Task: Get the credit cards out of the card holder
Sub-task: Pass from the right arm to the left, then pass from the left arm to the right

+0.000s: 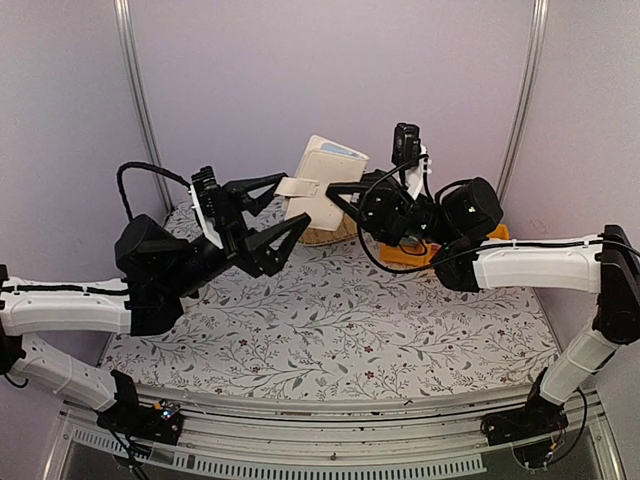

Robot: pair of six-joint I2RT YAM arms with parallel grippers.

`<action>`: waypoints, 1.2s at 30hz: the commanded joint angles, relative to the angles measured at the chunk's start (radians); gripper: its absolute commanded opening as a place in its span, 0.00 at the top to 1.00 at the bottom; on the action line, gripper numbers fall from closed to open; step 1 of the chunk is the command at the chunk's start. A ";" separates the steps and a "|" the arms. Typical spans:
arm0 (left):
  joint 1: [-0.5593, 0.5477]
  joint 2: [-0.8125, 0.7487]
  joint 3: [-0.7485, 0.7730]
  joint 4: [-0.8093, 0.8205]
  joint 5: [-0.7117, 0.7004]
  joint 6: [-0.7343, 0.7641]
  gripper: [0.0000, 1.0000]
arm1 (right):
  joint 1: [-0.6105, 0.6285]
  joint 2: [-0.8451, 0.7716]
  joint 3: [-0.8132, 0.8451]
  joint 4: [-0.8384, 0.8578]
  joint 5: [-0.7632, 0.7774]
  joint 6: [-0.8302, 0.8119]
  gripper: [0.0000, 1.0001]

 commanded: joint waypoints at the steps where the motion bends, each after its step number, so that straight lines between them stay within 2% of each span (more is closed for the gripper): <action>1: -0.006 0.030 0.068 0.014 0.094 -0.001 0.33 | 0.012 0.023 0.054 0.089 -0.048 0.052 0.99; 3: -0.006 0.037 0.087 -0.031 0.098 -0.005 0.53 | 0.013 0.026 0.053 0.095 -0.049 0.059 0.99; 4: -0.006 0.036 0.090 -0.044 0.097 -0.003 0.58 | 0.012 0.026 0.053 0.097 -0.051 0.059 0.99; 15: -0.005 0.049 0.100 -0.071 0.114 -0.024 0.59 | 0.015 0.036 0.075 0.097 -0.082 0.060 0.99; 17: -0.005 0.052 0.100 -0.071 0.115 -0.028 0.69 | 0.014 0.032 0.072 0.092 -0.086 0.054 0.99; 21: -0.004 0.043 0.096 -0.065 0.087 -0.029 1.00 | 0.014 0.020 0.073 0.035 -0.088 0.024 0.99; 23: -0.004 0.031 0.090 -0.062 0.068 -0.023 1.00 | 0.014 0.009 0.074 -0.012 -0.093 -0.004 0.98; 24: -0.005 0.023 0.086 -0.065 0.059 -0.018 1.00 | 0.014 0.002 0.072 -0.035 -0.100 -0.022 0.92; 28: -0.005 -0.033 0.068 -0.154 -0.026 0.021 1.00 | -0.008 -0.079 0.051 -0.228 -0.188 -0.169 0.38; 29: -0.004 -0.055 0.065 -0.220 -0.047 0.046 1.00 | -0.024 -0.115 0.048 -0.324 -0.221 -0.254 0.23; 31: -0.004 -0.101 0.058 -0.334 -0.110 0.125 1.00 | -0.065 -0.223 0.056 -0.632 -0.199 -0.441 0.04; 32: -0.004 -0.125 0.054 -0.385 -0.146 0.166 1.00 | -0.068 -0.267 0.066 -0.811 -0.106 -0.646 0.00; 33: -0.004 -0.148 0.049 -0.433 -0.181 0.206 1.00 | -0.068 -0.307 0.073 -1.003 -0.013 -0.771 0.01; 36: -0.007 -0.189 0.044 -0.551 -0.286 0.336 1.00 | -0.067 -0.355 0.098 -1.251 0.252 -1.086 0.01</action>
